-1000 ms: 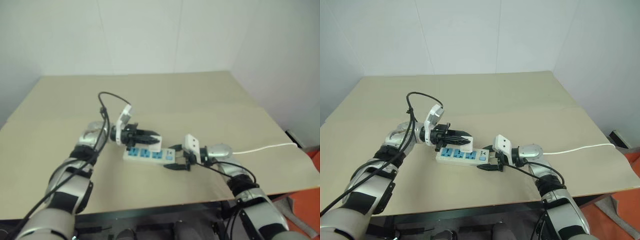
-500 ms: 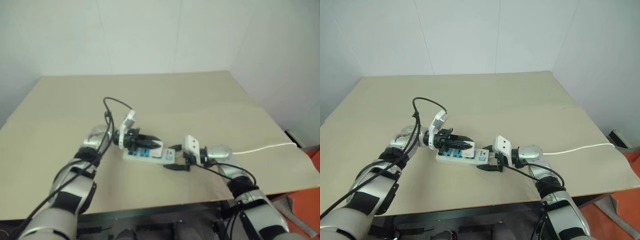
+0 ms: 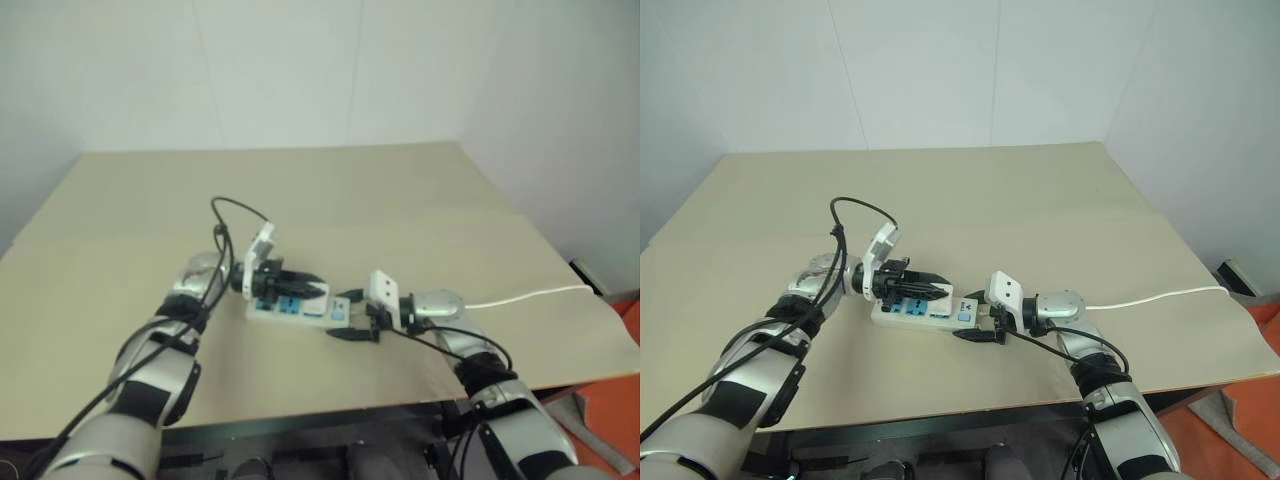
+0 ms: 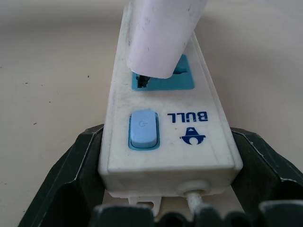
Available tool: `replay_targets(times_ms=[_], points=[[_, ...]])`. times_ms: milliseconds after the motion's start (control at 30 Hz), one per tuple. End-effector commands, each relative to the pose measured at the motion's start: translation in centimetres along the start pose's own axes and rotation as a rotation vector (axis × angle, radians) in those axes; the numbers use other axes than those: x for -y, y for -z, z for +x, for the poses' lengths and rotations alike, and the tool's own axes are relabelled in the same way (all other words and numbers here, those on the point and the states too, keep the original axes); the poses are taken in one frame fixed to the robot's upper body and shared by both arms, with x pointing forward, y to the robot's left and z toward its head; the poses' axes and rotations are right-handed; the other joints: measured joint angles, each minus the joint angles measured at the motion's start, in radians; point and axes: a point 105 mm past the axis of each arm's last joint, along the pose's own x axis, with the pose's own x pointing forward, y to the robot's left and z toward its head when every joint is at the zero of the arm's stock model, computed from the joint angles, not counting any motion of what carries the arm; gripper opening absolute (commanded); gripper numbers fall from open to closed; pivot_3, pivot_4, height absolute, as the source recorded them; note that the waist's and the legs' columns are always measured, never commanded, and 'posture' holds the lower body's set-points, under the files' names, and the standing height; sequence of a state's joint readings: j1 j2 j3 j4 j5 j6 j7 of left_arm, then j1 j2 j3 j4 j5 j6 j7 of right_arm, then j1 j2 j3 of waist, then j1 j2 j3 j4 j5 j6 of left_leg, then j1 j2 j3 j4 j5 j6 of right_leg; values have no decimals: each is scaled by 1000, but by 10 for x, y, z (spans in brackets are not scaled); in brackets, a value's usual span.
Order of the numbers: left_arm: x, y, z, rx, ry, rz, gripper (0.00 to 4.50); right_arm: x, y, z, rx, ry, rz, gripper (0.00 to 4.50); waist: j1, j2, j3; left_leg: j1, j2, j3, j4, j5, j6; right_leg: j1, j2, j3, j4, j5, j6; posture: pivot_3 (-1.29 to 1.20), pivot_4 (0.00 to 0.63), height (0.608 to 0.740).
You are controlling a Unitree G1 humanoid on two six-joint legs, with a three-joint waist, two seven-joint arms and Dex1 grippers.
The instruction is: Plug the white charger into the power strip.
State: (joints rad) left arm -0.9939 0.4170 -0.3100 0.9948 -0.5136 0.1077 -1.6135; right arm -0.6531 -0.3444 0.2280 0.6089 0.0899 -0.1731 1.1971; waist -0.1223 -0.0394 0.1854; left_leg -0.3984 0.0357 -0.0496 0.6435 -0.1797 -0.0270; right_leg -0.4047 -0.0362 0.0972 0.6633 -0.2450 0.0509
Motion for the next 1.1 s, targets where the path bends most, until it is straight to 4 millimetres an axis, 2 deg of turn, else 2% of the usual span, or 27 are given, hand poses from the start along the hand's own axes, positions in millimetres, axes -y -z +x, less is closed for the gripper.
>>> replay_targets(times_ms=[33,167,300,667,767,967,1100], points=[[0,2,-1,-25,-4,27,1035,-14,17,7,-64,-45,21,3432,0,0,0,0,0,0,0,0,0,0,0,0,0,0,0,0,150,740],[1,13,-2,-98,-3,65,1035,-14,17,7,-63,-44,19,3432,0,0,0,0,0,0,0,0,0,0,0,0,0,0,0,0,150,740],[1,9,-3,-24,-8,55,1035,-14,17,8,-61,-43,13,3432,0,0,0,1,0,0,0,0,0,0,0,0,0,0,0,0,150,740],[9,60,-15,-163,-29,43,1035,-15,17,9,-60,-47,-4,3432,-1,-1,-7,6,0,0,-3,0,0,4,0,1,0,-1,-1,0,150,740],[11,73,-18,-222,-28,45,1035,-15,17,9,-61,-46,-6,3432,0,-1,-8,12,0,0,-4,0,0,10,0,0,-2,-2,-2,0,150,740],[11,87,-23,-271,-51,45,1035,-15,18,8,-63,-42,-7,3432,3,2,-20,19,0,0,-8,0,0,18,0,0,-7,-3,-4,0,150,740],[7,86,-23,-244,-93,2,1035,-16,18,8,-67,-40,-7,3432,5,5,-27,20,0,0,-9,0,0,18,0,0,-7,-4,-6,0,150,740]])
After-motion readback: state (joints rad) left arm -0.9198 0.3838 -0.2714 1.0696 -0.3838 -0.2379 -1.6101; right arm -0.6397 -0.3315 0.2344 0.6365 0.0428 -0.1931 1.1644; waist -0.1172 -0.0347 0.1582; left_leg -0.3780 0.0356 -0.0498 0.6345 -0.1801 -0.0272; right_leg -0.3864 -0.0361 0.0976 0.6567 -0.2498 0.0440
